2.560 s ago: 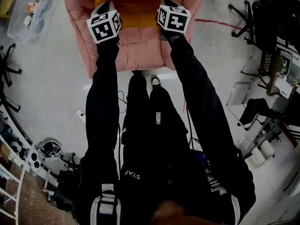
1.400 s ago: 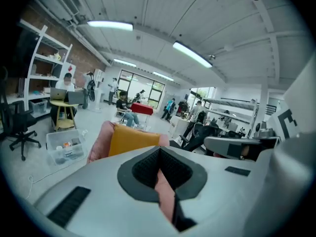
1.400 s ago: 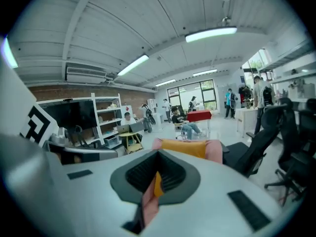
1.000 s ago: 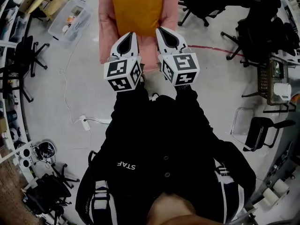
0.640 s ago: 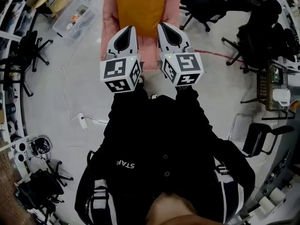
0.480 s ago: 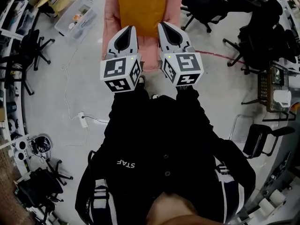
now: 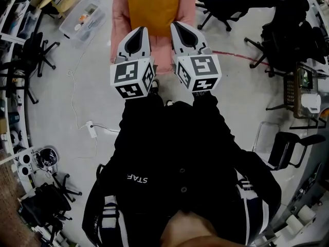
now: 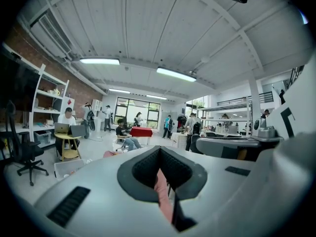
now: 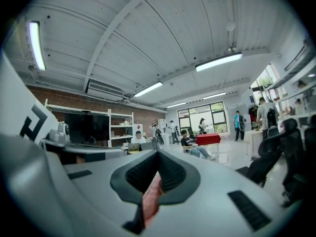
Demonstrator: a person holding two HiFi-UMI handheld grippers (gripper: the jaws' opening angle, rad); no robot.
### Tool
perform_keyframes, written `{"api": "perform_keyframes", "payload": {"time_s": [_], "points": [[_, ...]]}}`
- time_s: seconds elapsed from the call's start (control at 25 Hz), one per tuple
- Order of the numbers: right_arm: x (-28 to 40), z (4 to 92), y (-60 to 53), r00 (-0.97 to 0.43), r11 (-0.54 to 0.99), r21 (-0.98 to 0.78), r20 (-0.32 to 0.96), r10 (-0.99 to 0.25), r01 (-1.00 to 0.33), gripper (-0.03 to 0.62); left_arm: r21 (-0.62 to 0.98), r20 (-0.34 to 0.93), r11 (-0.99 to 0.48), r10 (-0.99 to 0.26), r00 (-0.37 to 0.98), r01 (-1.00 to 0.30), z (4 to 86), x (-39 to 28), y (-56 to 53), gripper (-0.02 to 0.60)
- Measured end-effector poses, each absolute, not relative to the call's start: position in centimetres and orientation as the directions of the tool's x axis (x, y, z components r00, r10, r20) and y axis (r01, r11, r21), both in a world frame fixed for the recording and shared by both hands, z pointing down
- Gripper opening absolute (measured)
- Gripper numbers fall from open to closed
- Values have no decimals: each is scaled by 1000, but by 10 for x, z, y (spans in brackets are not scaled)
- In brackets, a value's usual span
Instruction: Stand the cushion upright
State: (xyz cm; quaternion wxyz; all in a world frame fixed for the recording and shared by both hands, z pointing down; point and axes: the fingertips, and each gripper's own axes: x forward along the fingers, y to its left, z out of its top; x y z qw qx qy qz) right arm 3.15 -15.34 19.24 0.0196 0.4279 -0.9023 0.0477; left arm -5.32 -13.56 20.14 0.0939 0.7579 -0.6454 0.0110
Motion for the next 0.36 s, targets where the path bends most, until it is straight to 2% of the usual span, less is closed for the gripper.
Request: {"api": "perform_keyframes", "payload": {"time_s": [0.36], "points": [[40,197,-151,-641,635,-86,77,-764,-768,14,104,139,-150,-977,164,-983,203,-43,-132,0]]}}
